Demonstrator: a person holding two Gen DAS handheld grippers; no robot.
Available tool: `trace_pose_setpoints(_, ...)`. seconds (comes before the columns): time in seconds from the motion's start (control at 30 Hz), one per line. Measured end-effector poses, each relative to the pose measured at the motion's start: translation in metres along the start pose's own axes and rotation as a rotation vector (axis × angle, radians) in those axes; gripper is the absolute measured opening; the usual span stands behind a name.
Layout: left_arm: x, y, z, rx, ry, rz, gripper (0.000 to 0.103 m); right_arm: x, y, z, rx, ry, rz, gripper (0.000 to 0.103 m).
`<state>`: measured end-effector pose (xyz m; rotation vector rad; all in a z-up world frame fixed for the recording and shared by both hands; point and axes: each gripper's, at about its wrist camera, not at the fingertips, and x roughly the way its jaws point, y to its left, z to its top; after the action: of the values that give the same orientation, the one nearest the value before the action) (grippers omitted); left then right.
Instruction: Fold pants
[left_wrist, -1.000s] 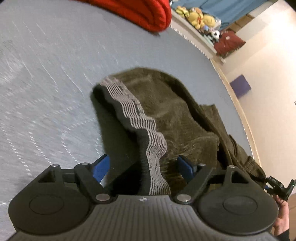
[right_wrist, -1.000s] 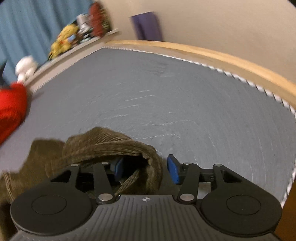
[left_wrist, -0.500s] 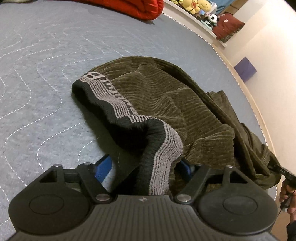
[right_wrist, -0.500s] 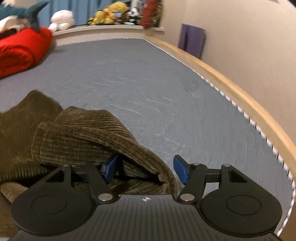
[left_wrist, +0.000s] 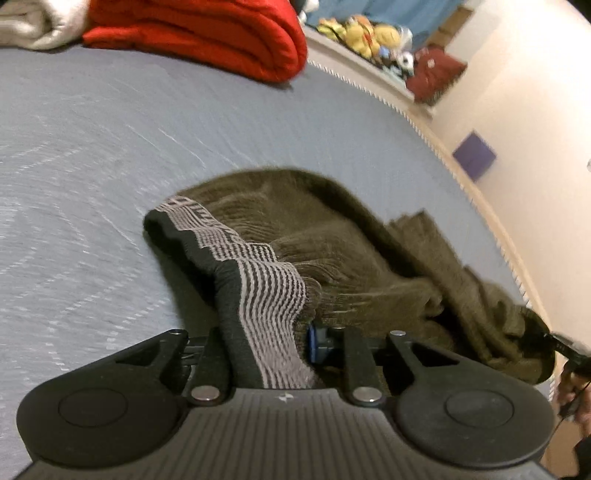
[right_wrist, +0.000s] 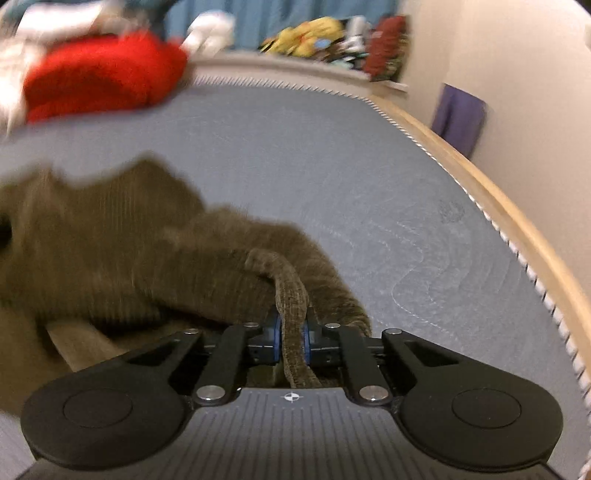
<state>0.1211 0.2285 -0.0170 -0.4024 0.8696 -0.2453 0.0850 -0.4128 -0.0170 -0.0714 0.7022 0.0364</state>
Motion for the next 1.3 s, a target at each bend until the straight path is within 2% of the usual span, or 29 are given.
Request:
trace_pose_setpoints(0.07,-0.022,0.011,0.005,-0.039,-0.046,-0.009,0.02,-0.016,-0.02,0.006,0.164,-0.074,0.025,0.009)
trace_pose_setpoints(0.1,-0.032,0.018,0.007,-0.069,-0.067,-0.012,0.02,-0.027,-0.035,0.008,0.284,-0.121,0.033,0.008)
trace_pose_setpoints(0.17,-0.04,0.03,0.008,-0.124,-0.088,-0.004,0.02,-0.041,-0.067,0.001,0.567,-0.182,0.014,0.008)
trace_pose_setpoints(0.2,-0.037,0.037,0.006,-0.161,-0.07,0.006,0.02,-0.044,-0.081,-0.009,0.724,-0.174,-0.019,0.008)
trace_pose_setpoints(0.23,-0.029,0.042,0.003,-0.19,-0.041,0.016,0.022,-0.041,-0.094,-0.025,0.878,-0.11,-0.073,0.008)
trace_pose_setpoints(0.27,-0.019,0.045,0.0,-0.201,-0.001,0.032,0.024,-0.034,-0.1,-0.039,0.957,-0.027,-0.125,0.009)
trace_pose_setpoints(0.33,-0.006,0.047,-0.003,-0.196,0.06,0.074,0.04,-0.013,-0.105,-0.071,1.055,0.197,-0.219,0.009)
trace_pose_setpoints(0.37,-0.003,0.049,-0.003,-0.206,0.075,0.085,0.042,-0.009,-0.107,-0.081,1.097,0.241,-0.225,0.009)
trace_pose_setpoints(0.4,-0.003,0.052,-0.003,-0.214,0.078,0.082,0.044,-0.009,-0.111,-0.088,1.149,0.235,-0.207,0.01)
trace_pose_setpoints(0.47,-0.007,0.05,-0.001,-0.208,0.078,0.07,0.049,-0.016,-0.112,-0.083,1.132,0.2,-0.201,0.014)
trace_pose_setpoints(0.5,-0.01,0.052,-0.001,-0.192,0.077,0.067,0.055,-0.02,-0.109,-0.077,1.091,0.177,-0.203,0.015)
trace_pose_setpoints(0.53,-0.014,0.052,-0.003,-0.174,0.075,0.066,0.067,-0.023,-0.105,-0.072,1.055,0.162,-0.206,0.018)
trace_pose_setpoints(0.57,-0.018,0.05,-0.004,-0.15,0.078,0.065,0.075,-0.023,-0.102,-0.067,1.02,0.153,-0.199,0.021)
trace_pose_setpoints(0.6,-0.021,0.049,-0.006,-0.127,0.084,0.061,0.084,-0.023,-0.098,-0.063,0.985,0.148,-0.185,0.032)
trace_pose_setpoints(0.63,-0.024,0.047,-0.012,-0.103,0.091,0.058,0.084,-0.021,-0.095,-0.06,0.956,0.145,-0.166,0.041)
trace_pose_setpoints(0.83,-0.026,0.05,-0.048,0.038,0.174,0.058,0.084,-0.006,-0.091,-0.052,0.837,0.179,-0.142,0.057)
trace_pose_setpoints(0.9,-0.024,0.051,-0.06,0.091,0.183,0.068,0.084,0.002,-0.087,-0.054,0.793,0.199,-0.144,0.057)
trace_pose_setpoints(1.0,-0.02,0.055,-0.068,0.109,0.163,0.065,0.081,0.005,-0.078,-0.054,0.729,0.219,-0.141,0.057)
trace_pose_setpoints(1.07,-0.018,0.054,-0.07,0.13,0.144,0.074,0.074,0.004,-0.075,-0.053,0.703,0.214,-0.146,0.049)
trace_pose_setpoints(1.13,-0.018,0.051,-0.073,0.157,0.123,0.096,0.062,0.003,-0.072,-0.051,0.698,0.198,-0.144,0.033)
trace_pose_setpoints(1.2,-0.018,0.048,-0.075,0.173,0.112,0.114,0.052,-0.003,-0.072,-0.05,0.706,0.175,-0.144,0.022)
trace_pose_setpoints(1.23,-0.019,0.047,-0.074,0.177,0.11,0.12,0.045,-0.006,-0.072,-0.048,0.708,0.16,-0.146,0.019)
trace_pose_setpoints(1.3,-0.027,0.045,-0.072,0.184,0.109,0.118,0.039,-0.012,-0.073,-0.047,0.713,0.125,-0.147,0.016)
